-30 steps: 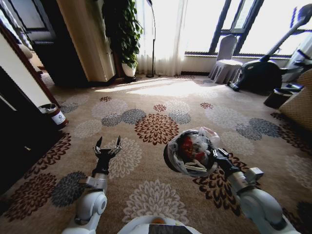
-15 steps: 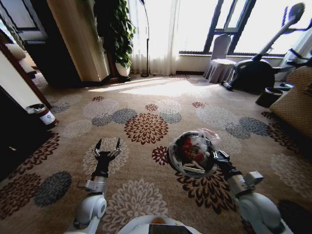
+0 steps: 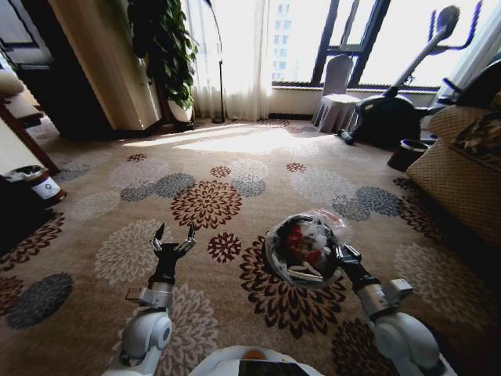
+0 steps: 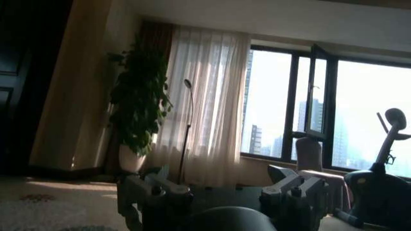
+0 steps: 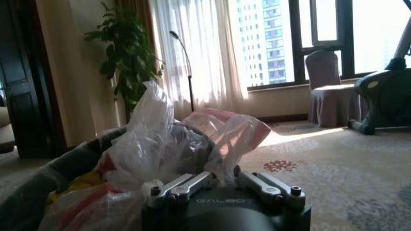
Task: Pick up the trash from the ground and place it into the trash bin.
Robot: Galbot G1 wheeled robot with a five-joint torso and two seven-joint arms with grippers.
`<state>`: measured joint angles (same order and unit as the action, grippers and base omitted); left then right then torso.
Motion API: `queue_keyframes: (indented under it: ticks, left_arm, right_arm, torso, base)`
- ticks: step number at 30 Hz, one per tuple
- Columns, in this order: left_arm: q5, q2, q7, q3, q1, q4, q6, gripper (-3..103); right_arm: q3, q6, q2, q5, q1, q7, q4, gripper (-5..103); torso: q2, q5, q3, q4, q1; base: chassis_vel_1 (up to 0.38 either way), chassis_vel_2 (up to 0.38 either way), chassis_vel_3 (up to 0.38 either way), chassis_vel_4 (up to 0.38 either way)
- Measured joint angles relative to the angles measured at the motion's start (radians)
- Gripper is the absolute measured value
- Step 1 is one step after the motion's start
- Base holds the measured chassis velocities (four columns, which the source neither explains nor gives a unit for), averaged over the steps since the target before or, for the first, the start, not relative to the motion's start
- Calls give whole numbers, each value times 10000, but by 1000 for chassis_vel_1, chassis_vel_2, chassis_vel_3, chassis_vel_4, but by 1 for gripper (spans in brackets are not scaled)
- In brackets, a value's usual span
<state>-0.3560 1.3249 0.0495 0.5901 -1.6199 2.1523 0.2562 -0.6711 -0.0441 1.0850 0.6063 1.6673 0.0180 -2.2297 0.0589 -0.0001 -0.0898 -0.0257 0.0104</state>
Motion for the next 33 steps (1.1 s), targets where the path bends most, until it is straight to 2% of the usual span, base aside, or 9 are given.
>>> queue_keyframes:
  ticks: [5,9,10,14,17,19,20,27,33]
  left_arm:
    - [-1,-1,-4,-29,2,-47,-5,100]
    - [-2,4,-10,-46,24,-67,-19,100]
    - [-3,6,-12,-46,31,-68,-23,100]
    - [-12,14,-13,-19,37,-83,-30,100]
    - [-24,16,-17,-4,27,-91,-30,100]
    - [-41,22,-20,-1,17,-119,-29,100]
    - [-42,23,-22,2,15,-119,-25,100]
    - [-43,28,-32,-6,-4,-122,-20,100]
    - [-35,45,-34,-16,-5,-132,-18,100]
  right_arm:
    - [2,213,28,-161,102,3,-9,0]
    - [18,379,66,-199,150,3,-7,0]
    - [42,432,77,-212,156,3,4,0]
    - [64,533,81,-221,136,6,54,0]
    - [62,591,79,-225,113,0,75,0]
    - [67,623,76,-224,110,4,89,0]
    - [67,675,77,-224,106,3,95,0]
    - [55,789,116,-237,149,1,108,0]
    - [27,824,115,-252,170,3,112,0]
  torso:
    - [0,7,1,-2,-1]
    - [0,-5,1,0,-1]
    - [0,8,2,-1,-1]
    - [-1,-4,0,-2,0]
    - [0,6,0,-1,1]
    - [-2,-13,-2,1,2]
    - [-2,4,-1,0,2]
    - [-1,3,1,1,0]
    - [-1,-1,1,-1,-1]
  base:
    - [-351,-343,347,348]
    - [-353,-344,340,341]
    - [-358,-325,349,357]
    - [-361,-364,349,373]
    - [-322,-368,357,401]
    - [-312,-419,296,424]
    - [-263,-423,282,453]
    - [-169,-437,150,436]
    - [40,-380,-46,384]
